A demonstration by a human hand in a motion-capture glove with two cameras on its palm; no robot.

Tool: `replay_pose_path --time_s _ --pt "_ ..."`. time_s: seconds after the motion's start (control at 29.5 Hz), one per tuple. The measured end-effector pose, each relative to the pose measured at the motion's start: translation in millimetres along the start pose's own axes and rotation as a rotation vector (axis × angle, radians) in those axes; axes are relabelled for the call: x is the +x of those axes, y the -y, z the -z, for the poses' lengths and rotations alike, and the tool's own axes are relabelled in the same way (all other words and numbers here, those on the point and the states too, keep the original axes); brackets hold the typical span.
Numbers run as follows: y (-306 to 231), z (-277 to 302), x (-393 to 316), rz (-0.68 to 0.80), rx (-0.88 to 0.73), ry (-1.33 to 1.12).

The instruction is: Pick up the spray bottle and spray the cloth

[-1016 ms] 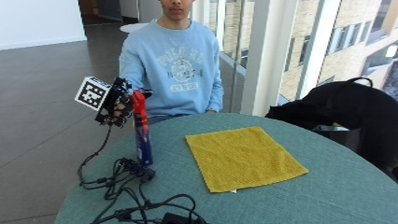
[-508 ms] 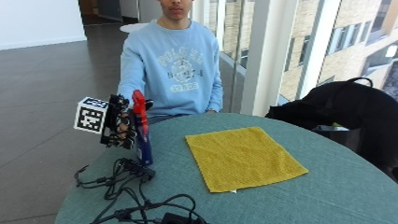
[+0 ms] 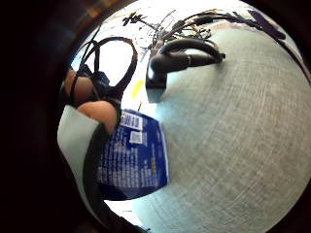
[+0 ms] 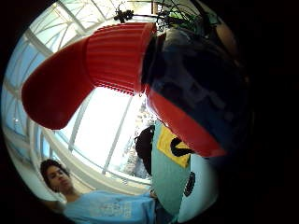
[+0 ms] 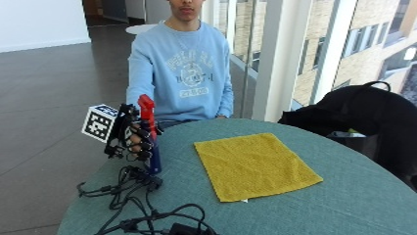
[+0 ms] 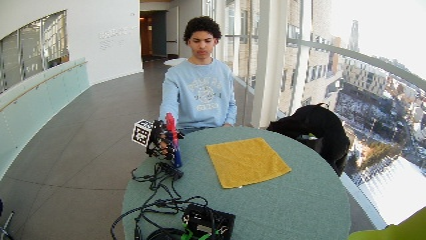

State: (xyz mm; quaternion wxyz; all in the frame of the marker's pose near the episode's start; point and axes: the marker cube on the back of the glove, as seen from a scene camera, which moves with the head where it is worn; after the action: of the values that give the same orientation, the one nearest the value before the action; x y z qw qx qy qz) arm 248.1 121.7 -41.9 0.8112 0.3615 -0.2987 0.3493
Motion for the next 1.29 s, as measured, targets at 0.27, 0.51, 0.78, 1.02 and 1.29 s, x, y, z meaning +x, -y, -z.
replay_pose_path --time_s 0.27,0.51,0.78,1.02,1.29 --pt "-0.5 -1.2 -7.1 0.069 0.029 -0.061" --pt "-0.5 0.4 -31.8 0.103 -0.105 -0.085" --pt "19.2 -4.6 -84.7 0.128 -0.295 -0.232" --pt "37.7 -38.7 -123.8 0.211 -0.338 -0.374" --pt "32.6 -72.3 -144.1 0.275 -0.563 -0.513"
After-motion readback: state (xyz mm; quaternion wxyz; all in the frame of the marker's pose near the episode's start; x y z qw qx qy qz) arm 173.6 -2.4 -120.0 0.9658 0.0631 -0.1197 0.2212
